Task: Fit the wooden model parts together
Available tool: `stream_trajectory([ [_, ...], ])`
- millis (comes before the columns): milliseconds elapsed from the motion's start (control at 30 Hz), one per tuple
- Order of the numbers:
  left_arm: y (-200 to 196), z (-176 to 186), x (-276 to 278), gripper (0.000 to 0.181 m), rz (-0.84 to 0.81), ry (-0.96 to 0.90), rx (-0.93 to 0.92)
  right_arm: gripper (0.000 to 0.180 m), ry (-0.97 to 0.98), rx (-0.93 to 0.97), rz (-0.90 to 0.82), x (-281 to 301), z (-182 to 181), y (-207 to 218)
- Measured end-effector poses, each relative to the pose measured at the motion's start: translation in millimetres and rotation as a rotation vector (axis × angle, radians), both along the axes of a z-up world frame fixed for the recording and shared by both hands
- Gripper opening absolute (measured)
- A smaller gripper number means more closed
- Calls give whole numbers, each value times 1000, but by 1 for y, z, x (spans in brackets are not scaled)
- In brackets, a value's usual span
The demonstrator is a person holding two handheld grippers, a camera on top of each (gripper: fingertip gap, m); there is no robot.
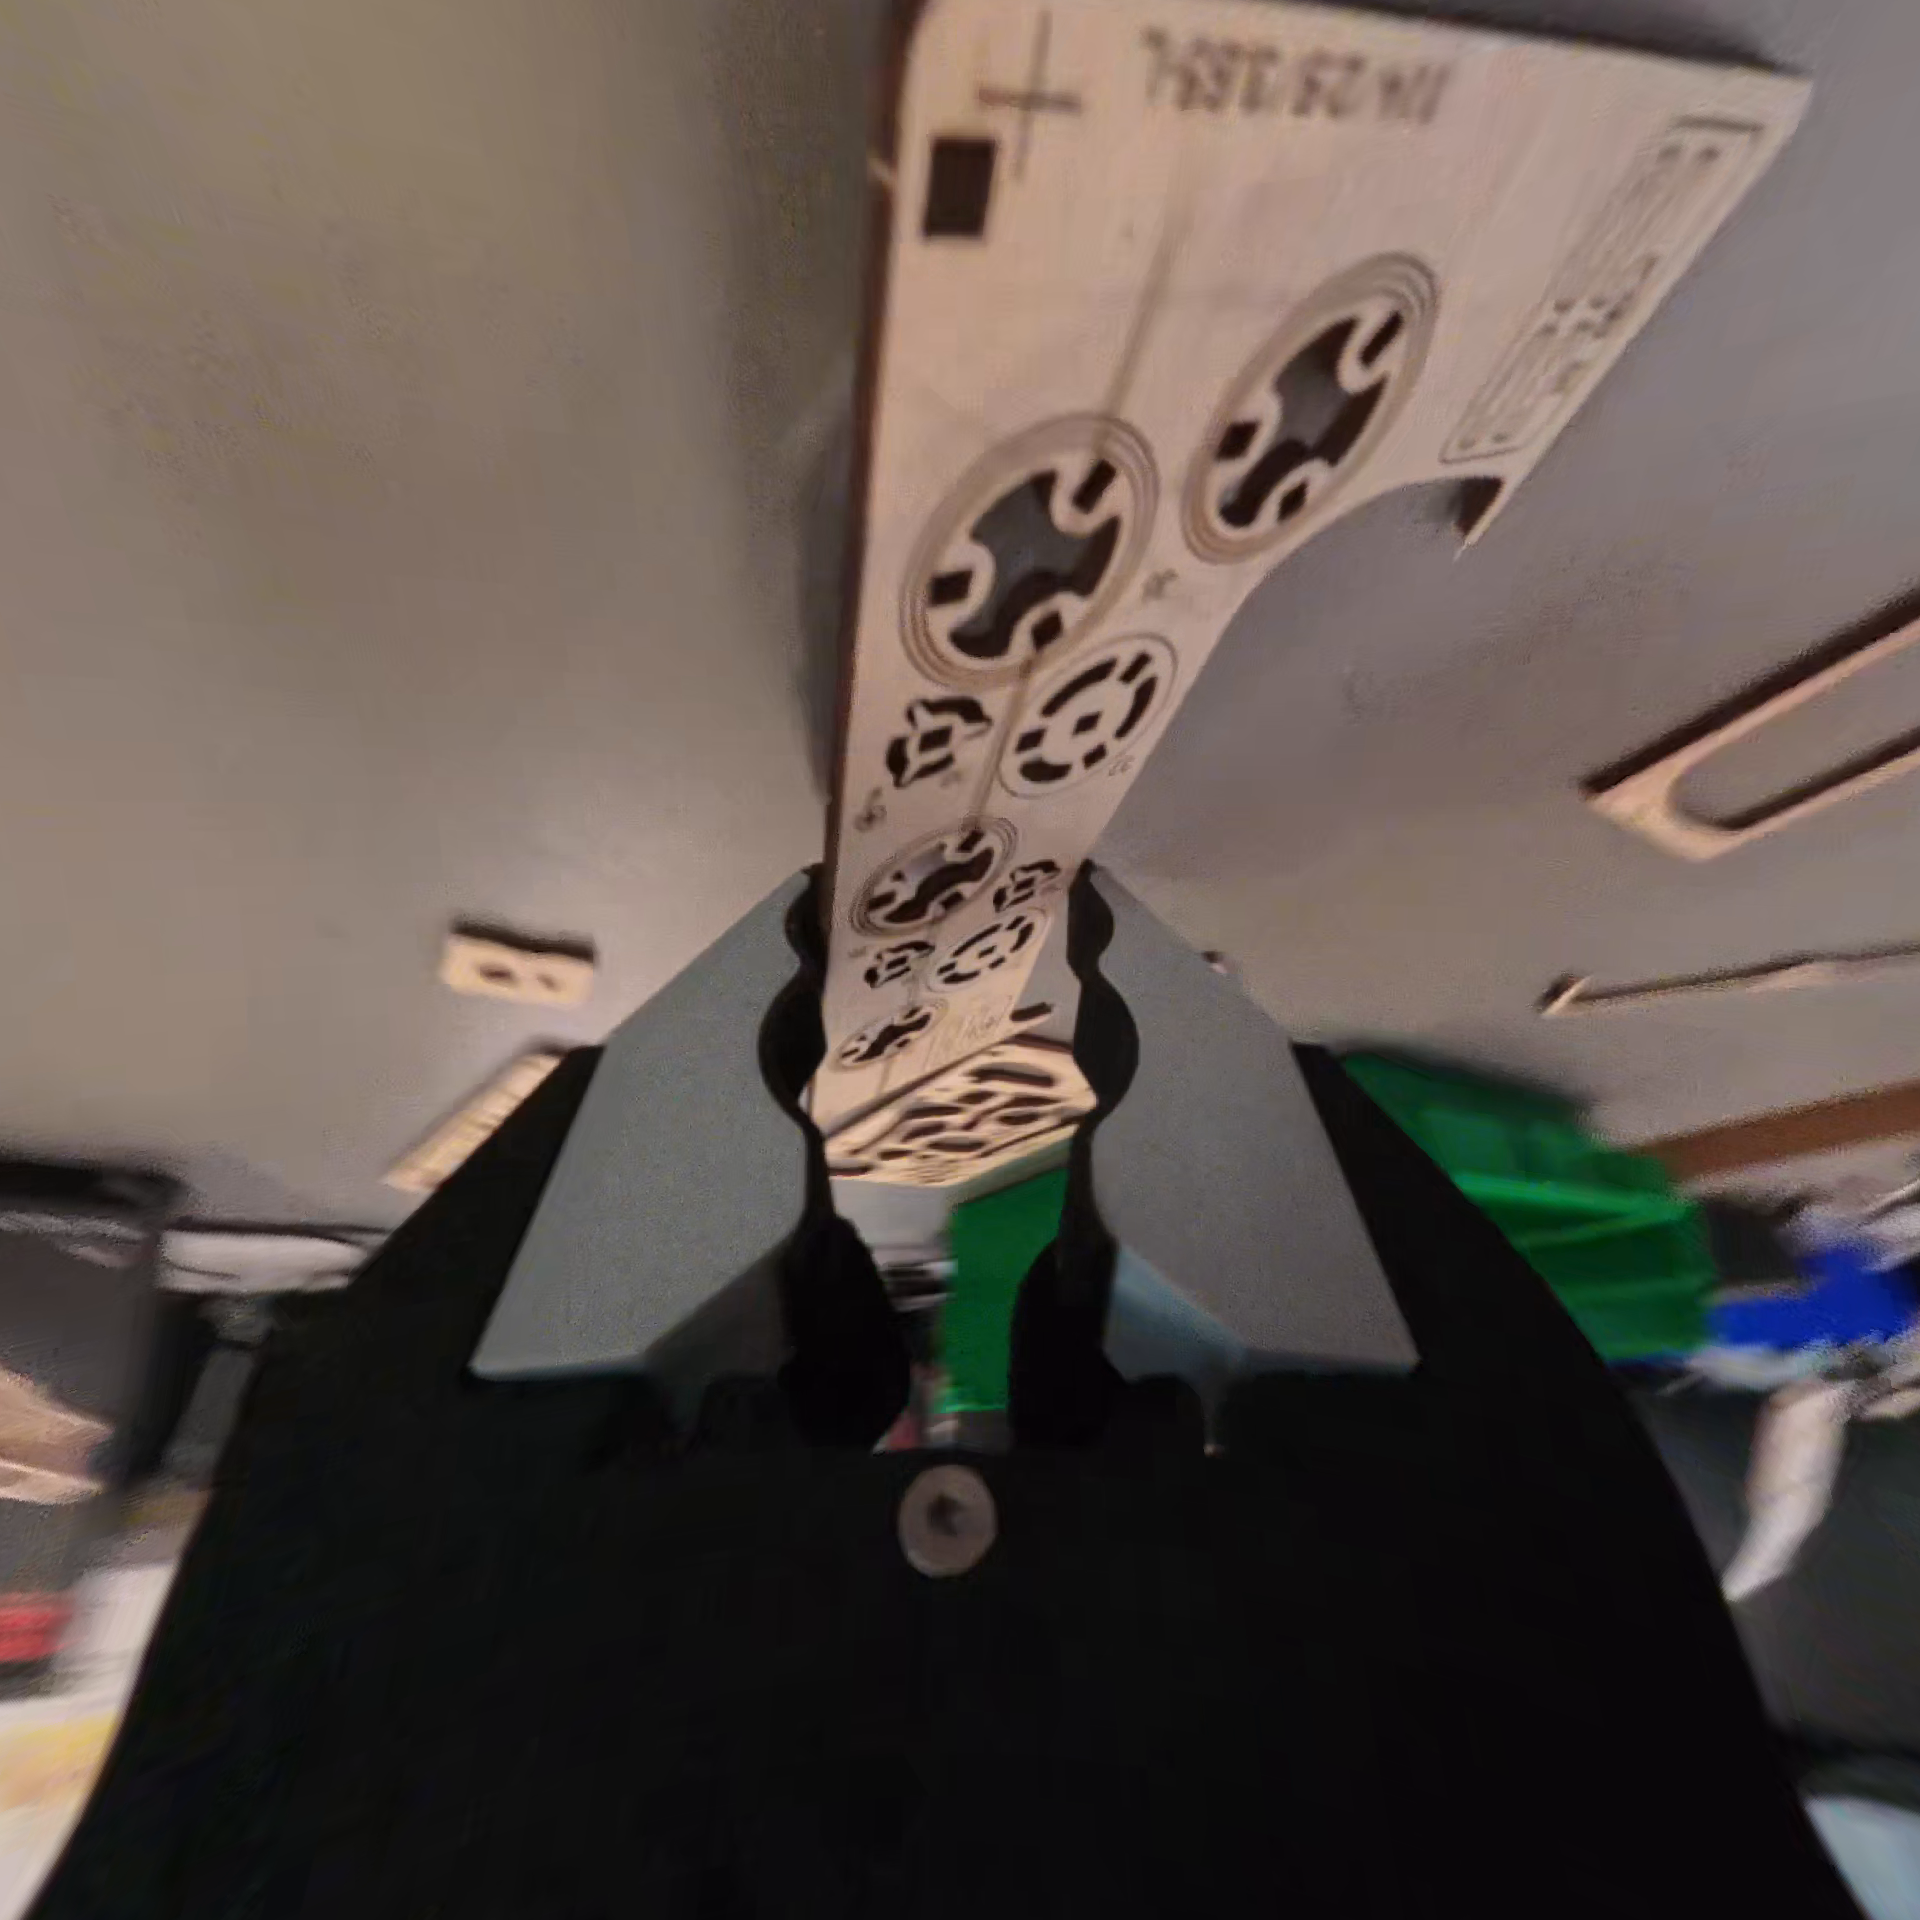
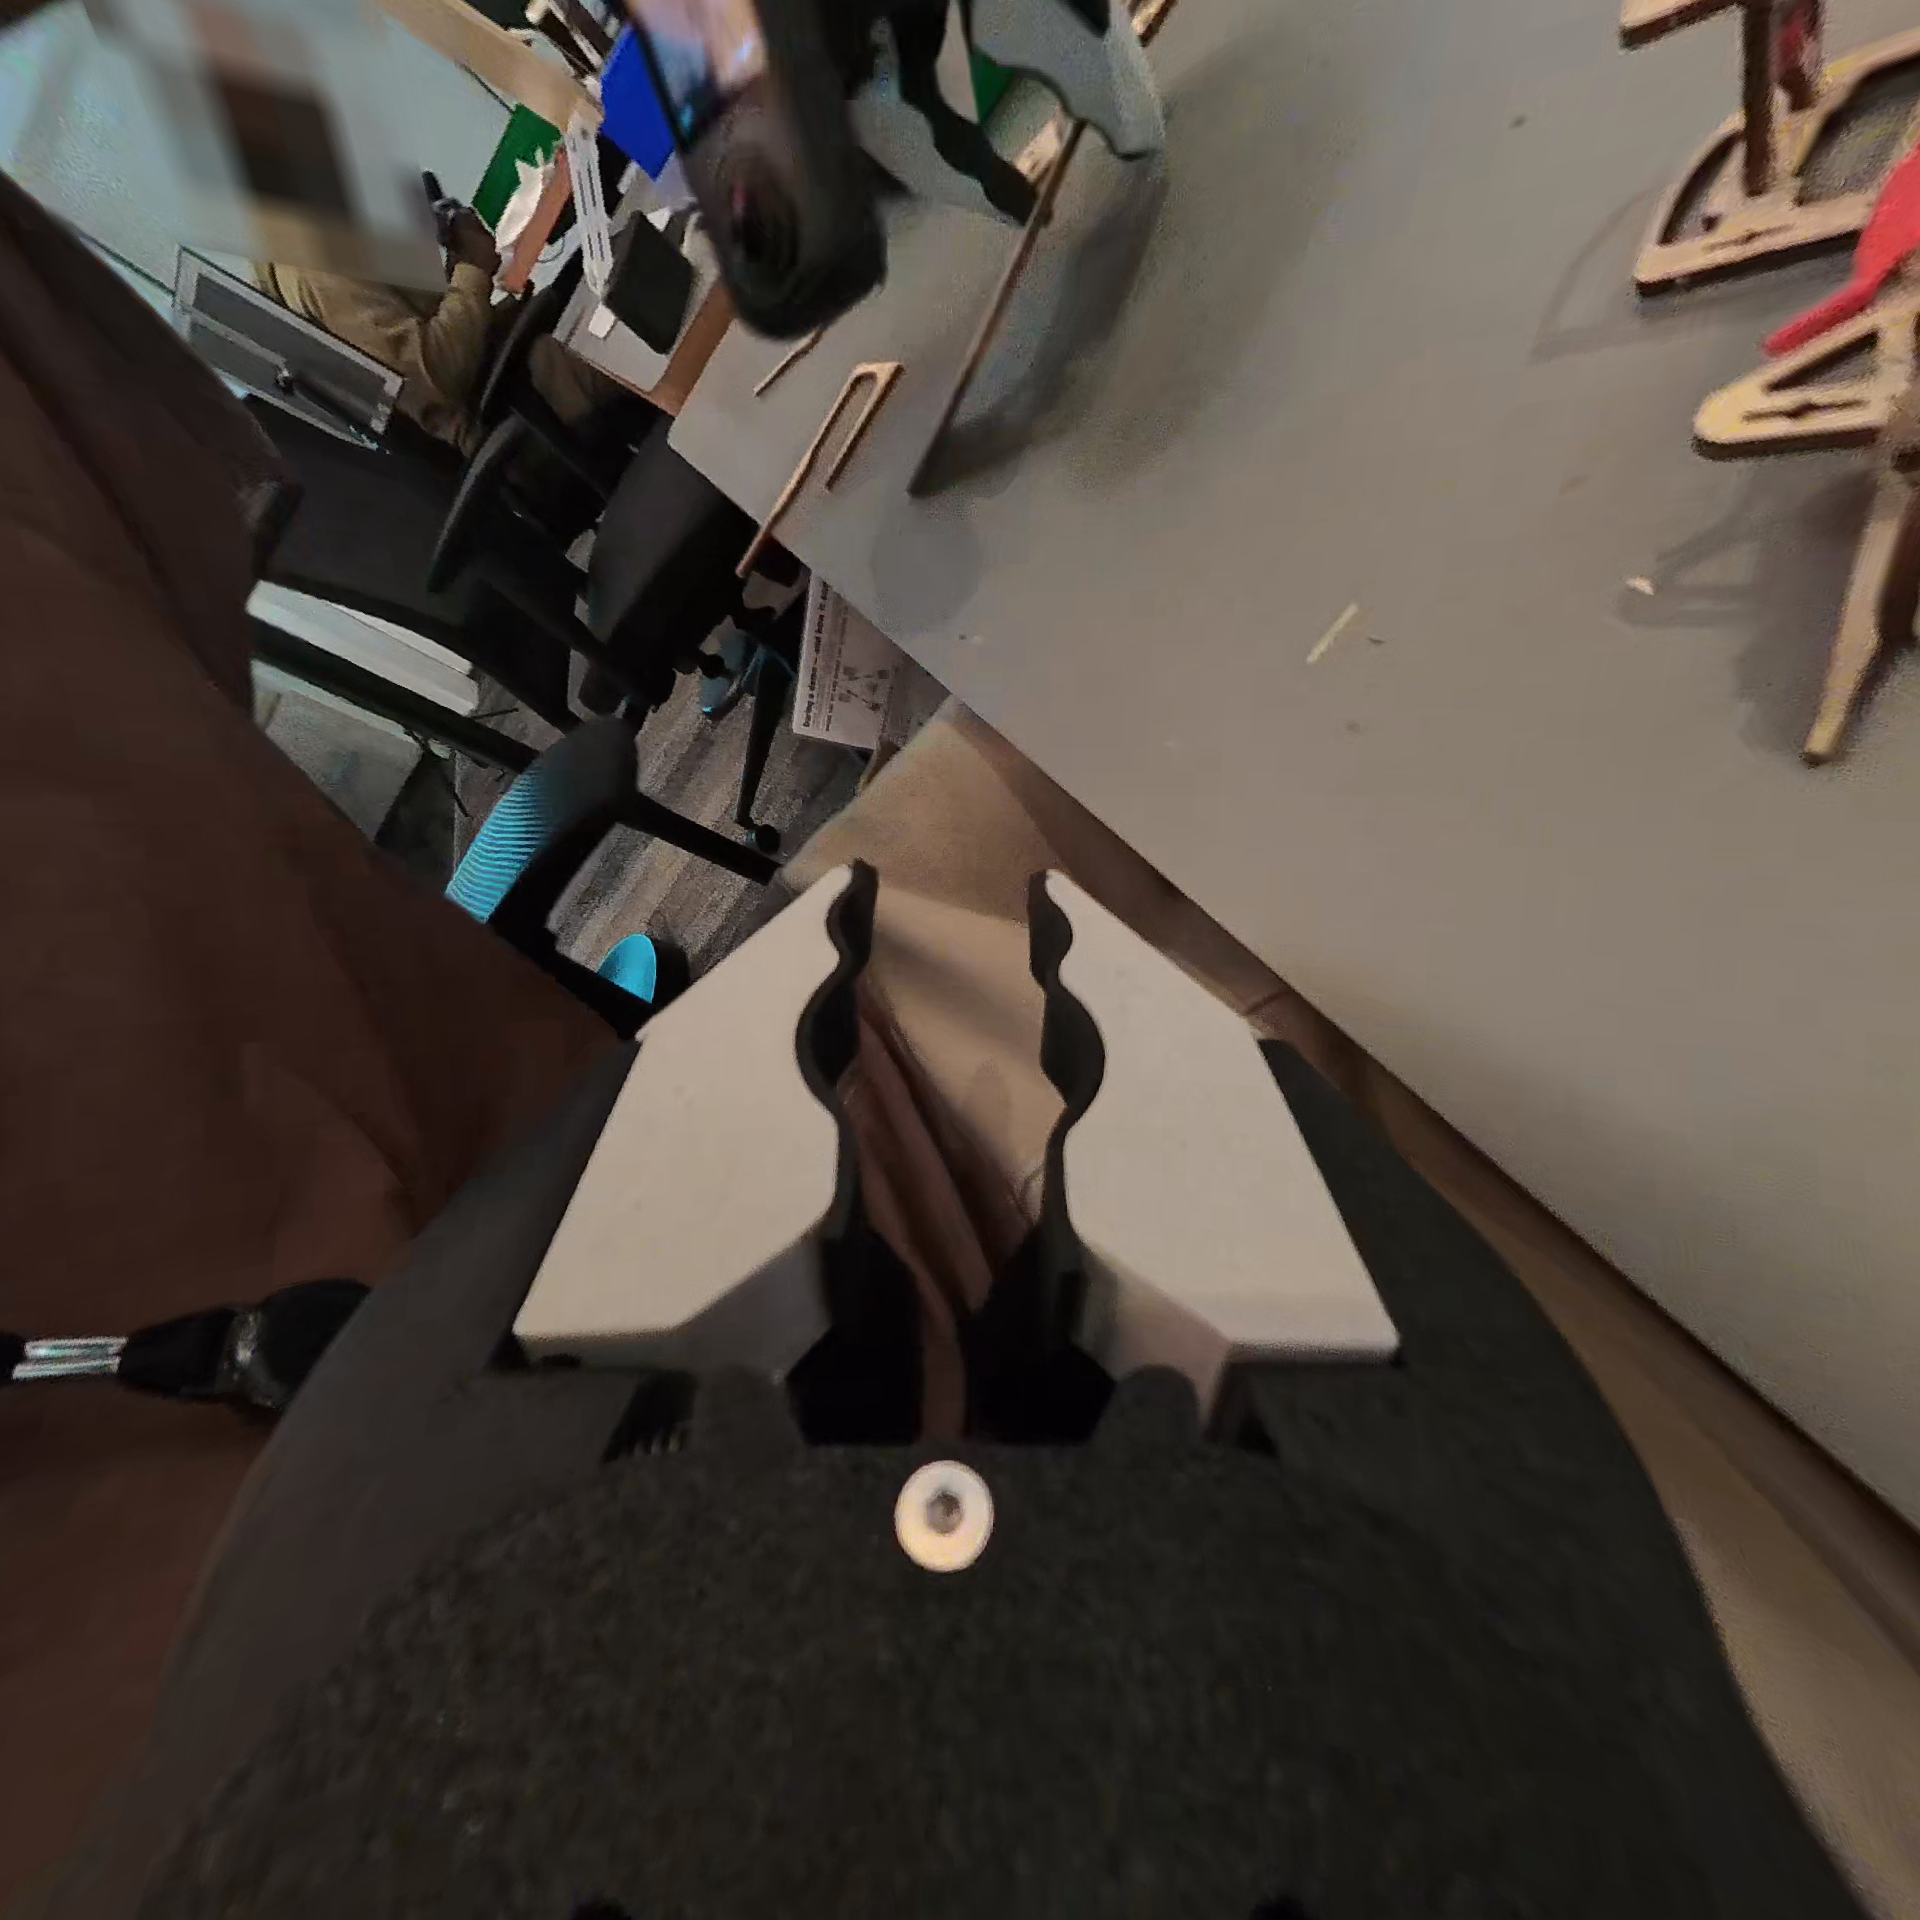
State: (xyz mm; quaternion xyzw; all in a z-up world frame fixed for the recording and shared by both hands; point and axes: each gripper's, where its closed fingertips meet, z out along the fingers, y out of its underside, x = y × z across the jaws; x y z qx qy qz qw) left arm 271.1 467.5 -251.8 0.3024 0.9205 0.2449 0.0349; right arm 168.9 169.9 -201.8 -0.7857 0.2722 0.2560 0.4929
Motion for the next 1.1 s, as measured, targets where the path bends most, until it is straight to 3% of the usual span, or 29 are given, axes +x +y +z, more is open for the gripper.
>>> stream_trajectory([
  [33,-4,-4,1,43,-112,25,39,28,5,-10,-2,2,-3,-2],
  [100,-6,-5,11,41,-305,16,130,28,12,-23,2,3,-7,-4],
  [167,-7,-5,16,41,-370,16,163,27,24,-26,3,5,-9,-4],
  [233,-5,-4,16,43,-374,23,183,27,39,-24,5,6,-10,-4],
  [300,-4,-1,24,76,-387,-50,190,27,54,-21,12,6,-11,-5],
  [333,-1,5,28,81,-386,-91,194,28,59,-20,13,6,-11,-5],
  [433,13,28,30,75,-275,-179,142,28,76,-10,11,8,-11,-8],
  [567,45,81,37,63,113,-459,-48,28,71,-5,-10,13,-8,-14],
  [700,98,154,33,54,723,-972,-362,29,1,-5,-38,22,-4,-17],
  [767,118,151,-5,64,1178,-1053,-547,30,-62,3,-67,30,0,-18],
  [867,81,124,-44,61,1705,-931,-1113,37,-228,6,-146,51,7,-24],
  [933,56,120,-57,49,1859,-892,-1469,47,-346,11,-201,65,13,-30],
  [1000,46,118,-70,48,1910,-950,-1704,51,-415,23,-237,73,20,-34],
  [1100,51,110,-84,50,1847,-1189,-1728,58,-416,10,-267,79,17,-37],
])
